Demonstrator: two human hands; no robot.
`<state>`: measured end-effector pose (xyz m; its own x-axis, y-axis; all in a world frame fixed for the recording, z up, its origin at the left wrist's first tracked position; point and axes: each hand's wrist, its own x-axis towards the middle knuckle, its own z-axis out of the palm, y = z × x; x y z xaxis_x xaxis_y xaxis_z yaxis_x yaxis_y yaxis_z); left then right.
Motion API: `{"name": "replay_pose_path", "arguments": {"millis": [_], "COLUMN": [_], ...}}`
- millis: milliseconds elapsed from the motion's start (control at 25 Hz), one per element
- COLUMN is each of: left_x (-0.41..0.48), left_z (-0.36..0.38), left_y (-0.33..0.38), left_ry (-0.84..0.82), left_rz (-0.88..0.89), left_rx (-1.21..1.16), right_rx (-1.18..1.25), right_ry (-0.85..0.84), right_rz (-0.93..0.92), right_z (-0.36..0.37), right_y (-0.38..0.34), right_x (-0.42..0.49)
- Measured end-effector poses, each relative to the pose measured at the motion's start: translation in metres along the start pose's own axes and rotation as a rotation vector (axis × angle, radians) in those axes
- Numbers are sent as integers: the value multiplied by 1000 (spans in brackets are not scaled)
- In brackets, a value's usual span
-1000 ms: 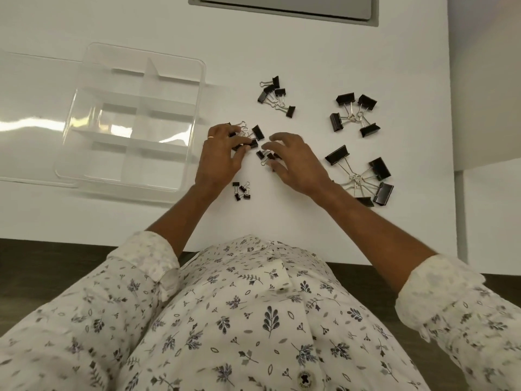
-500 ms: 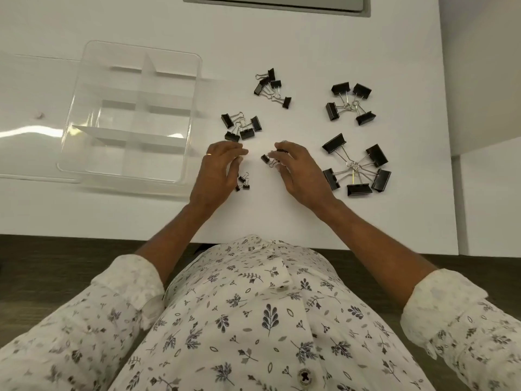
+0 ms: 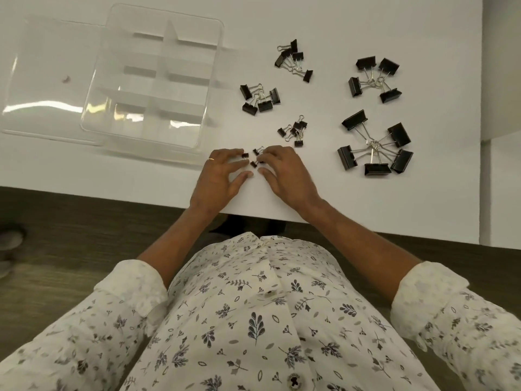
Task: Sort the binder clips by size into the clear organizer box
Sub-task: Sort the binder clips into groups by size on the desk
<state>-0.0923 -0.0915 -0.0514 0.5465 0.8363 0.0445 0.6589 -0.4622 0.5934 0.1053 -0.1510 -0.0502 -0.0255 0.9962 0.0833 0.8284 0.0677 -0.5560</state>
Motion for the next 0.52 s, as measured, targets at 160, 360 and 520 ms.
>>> {"name": "replay_pose_path", "arguments": {"millis": [160, 360, 520], "left_x": [2, 9, 15], "left_z": [-6, -8, -6], "left_y": [0, 0, -2], "left_ry": [-21, -25, -102], "left_rz": [-65, -26, -32], "left_rx": [17, -25, -35], "right_rx": [29, 121, 223], "right_ry": [37, 169, 282], "right_rz": [57, 178, 330], "right_z": [2, -1, 1], "right_y": [-3, -16, -36], "right_x": [-9, -19, -23]}}
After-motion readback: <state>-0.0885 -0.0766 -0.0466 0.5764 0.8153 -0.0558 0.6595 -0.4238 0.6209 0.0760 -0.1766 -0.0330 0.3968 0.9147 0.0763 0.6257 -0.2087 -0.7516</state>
